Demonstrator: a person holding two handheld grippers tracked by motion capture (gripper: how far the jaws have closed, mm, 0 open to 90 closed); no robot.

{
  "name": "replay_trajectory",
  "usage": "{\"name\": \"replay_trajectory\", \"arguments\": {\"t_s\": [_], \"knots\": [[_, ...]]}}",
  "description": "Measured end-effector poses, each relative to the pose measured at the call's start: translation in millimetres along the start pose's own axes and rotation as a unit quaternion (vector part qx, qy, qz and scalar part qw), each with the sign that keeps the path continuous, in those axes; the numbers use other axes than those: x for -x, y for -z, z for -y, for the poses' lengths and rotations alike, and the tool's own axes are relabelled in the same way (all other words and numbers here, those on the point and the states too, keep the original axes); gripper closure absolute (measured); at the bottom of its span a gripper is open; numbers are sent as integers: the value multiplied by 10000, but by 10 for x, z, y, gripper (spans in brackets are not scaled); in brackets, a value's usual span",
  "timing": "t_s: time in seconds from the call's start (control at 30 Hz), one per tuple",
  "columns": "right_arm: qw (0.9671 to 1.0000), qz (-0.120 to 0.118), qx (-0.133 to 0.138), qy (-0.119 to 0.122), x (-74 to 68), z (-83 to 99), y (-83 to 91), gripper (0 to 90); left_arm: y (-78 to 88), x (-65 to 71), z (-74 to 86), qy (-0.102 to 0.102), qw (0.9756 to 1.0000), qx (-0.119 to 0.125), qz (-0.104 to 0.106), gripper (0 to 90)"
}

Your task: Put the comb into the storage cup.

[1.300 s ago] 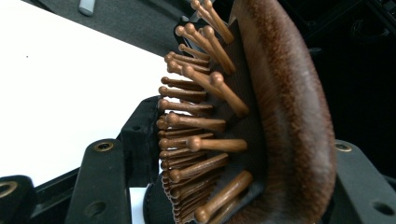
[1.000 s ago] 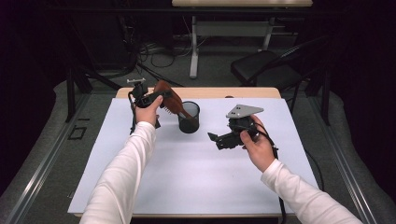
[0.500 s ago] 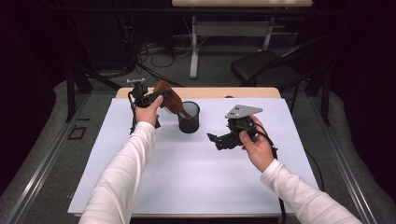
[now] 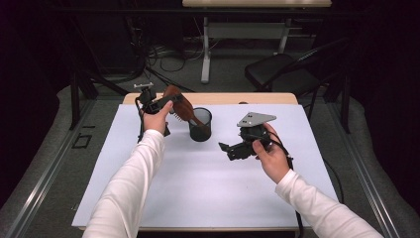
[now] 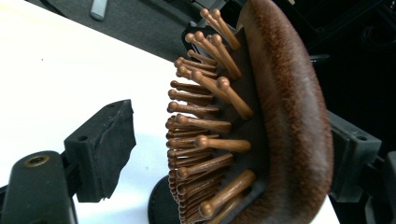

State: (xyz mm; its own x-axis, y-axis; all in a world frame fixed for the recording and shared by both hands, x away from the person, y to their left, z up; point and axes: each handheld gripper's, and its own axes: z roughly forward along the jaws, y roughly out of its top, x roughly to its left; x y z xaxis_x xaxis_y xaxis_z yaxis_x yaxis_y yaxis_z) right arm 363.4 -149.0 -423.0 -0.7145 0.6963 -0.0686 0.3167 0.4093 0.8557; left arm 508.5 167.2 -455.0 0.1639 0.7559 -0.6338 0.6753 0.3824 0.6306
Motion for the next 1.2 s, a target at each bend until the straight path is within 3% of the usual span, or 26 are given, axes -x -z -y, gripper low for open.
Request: {"name": "replay_trajectory", "arguments": {"t_s": [0.4,1.2], "knots": [[10000,-44,-54,-9,21,4,-75,0,35,-11,-30,-84,9999,76,-34,34],[9999,-61,-79,-24,-1,-2,-125,0,85,2,-66,-291,9996,69,11,5]]}}
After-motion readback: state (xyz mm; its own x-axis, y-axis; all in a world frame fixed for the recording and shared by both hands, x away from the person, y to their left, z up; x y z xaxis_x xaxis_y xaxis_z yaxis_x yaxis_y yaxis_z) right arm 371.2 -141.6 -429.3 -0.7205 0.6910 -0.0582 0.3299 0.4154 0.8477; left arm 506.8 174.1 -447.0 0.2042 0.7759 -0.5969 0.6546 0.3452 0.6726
